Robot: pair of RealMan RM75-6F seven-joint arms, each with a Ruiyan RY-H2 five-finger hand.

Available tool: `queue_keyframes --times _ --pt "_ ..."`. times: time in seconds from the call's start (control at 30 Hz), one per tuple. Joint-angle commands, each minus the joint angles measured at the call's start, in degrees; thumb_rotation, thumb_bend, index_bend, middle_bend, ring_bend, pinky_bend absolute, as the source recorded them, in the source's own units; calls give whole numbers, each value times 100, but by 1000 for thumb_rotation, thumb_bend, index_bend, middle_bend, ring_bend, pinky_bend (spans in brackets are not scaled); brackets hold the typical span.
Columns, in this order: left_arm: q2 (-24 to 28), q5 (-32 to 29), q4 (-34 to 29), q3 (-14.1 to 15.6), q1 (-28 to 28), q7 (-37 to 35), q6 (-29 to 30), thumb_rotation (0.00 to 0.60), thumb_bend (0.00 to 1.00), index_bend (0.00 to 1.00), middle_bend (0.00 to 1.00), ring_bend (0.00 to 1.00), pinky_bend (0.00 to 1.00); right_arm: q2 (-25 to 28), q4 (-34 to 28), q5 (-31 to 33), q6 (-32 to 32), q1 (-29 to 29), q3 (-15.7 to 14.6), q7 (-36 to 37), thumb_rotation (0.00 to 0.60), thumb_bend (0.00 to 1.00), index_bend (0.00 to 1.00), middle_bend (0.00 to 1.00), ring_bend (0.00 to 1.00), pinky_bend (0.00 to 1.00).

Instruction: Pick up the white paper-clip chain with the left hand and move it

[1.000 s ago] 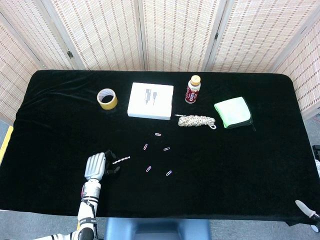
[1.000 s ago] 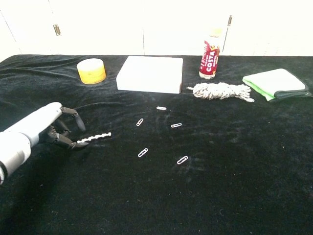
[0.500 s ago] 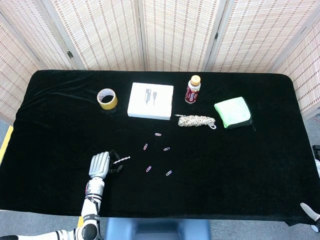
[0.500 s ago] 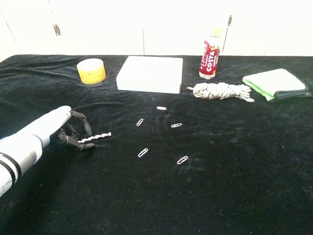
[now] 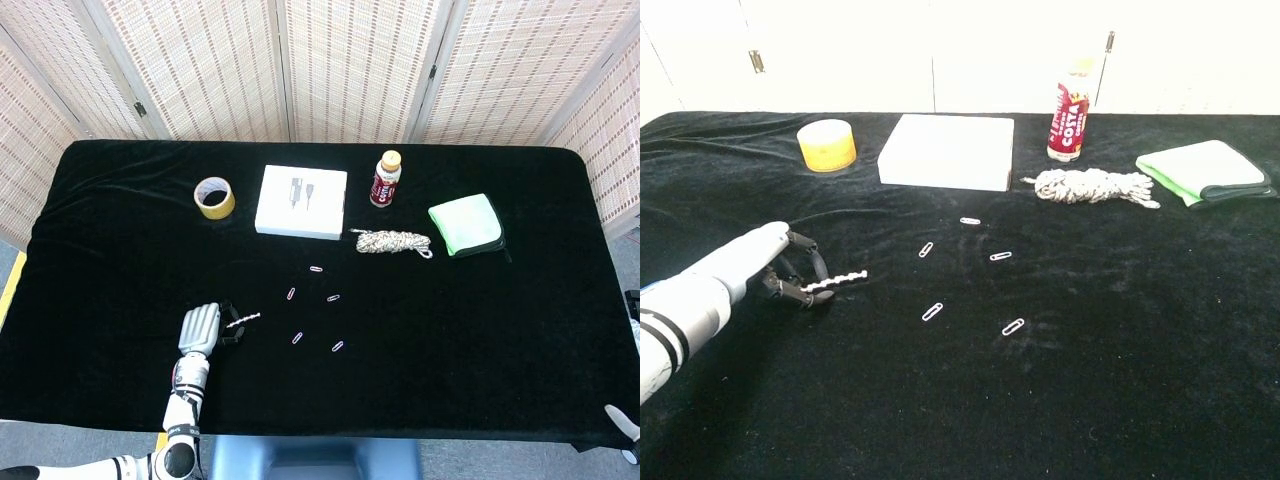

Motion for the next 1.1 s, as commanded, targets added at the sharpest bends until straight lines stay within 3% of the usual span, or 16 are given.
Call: queue_keyframes --times 0.03,0.37,0.57,1.1 --pt "7 5 3 7 -7 -10 11 600 427 570 1000 1000 1000 2 -2 5 -12 4 5 -2 600 9 0 0 0 0" --pt "45 -42 55 34 -15 -67 17 600 484 662 1000 1000 1000 20 -33 24 -85 25 22 -37 600 9 0 0 0 0" --pt "112 37 66 39 8 -89 140 600 498 824 1000 1000 1000 20 -57 26 -89 21 29 -58 600 9 0 0 0 0" --pt "394 314 -184 167 181 -185 457 600 504 845 1000 1000 1000 37 -138 -2 -177 48 22 -161 600 9 0 0 0 0"
